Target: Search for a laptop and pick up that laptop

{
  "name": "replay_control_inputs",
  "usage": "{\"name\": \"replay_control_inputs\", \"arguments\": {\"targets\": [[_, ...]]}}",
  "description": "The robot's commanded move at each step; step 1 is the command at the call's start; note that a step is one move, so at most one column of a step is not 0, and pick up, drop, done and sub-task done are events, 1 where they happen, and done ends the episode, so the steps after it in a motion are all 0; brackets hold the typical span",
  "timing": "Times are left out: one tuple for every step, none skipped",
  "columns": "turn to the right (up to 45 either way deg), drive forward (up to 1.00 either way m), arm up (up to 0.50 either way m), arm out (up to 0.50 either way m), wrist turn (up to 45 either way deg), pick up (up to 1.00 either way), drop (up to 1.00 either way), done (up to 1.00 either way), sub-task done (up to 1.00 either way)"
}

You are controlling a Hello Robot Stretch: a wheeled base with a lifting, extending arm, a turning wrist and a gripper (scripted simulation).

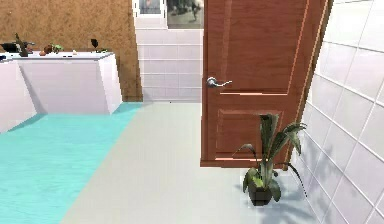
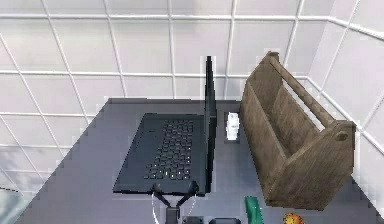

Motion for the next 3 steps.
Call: {"name": "replay_control_inputs", "arguments": {"targets": [[0.0, 0.0, 0.0, 0.0, 0.0, 1.0, 0.0, 0.0, 0.0], [0.0, 0.0, 0.1, 0.0, 0.0, 0.0, 0.0, 0.0, 0.0], [0.0, 0.0, 0.0, 0.0, 0.0, 0.0, 0.0, 1.0, 0.0]]}}
